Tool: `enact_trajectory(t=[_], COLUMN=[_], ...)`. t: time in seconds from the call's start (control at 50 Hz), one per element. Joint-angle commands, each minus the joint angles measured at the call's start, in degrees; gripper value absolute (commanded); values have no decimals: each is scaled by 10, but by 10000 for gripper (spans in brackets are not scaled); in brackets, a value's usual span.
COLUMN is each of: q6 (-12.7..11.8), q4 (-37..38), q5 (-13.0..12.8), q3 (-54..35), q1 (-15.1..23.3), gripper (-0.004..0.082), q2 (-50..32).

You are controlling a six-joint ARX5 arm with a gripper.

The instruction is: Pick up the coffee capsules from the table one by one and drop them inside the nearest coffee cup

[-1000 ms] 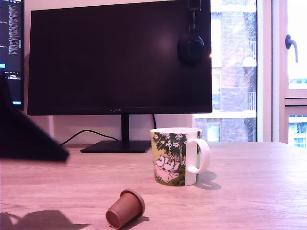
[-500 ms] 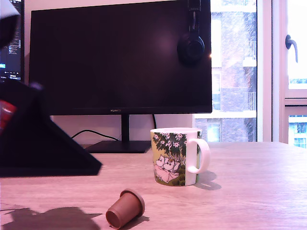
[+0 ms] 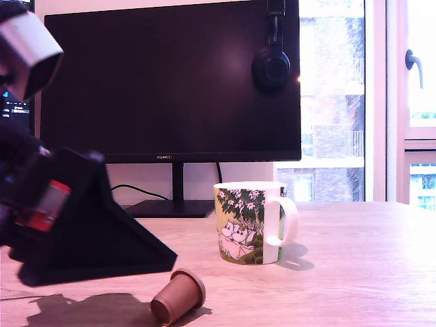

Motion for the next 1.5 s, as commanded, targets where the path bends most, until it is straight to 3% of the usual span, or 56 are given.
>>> enact_trajectory(t=[0.0, 0.28, 1.1, 1.26, 1.38, 1.48], q6=[-5, -14, -35, -34, -33, -30], q4=[14, 21, -52, -53, -53, -53], q5=[-6, -12, -18, -18, -15, -16], q3=[-12, 0, 76, 76, 76, 76], q1=[-2, -2, -5, -6, -7, -11], gripper=[450, 450, 441, 327, 150, 124], q2=[11, 38, 124, 124, 124, 124])
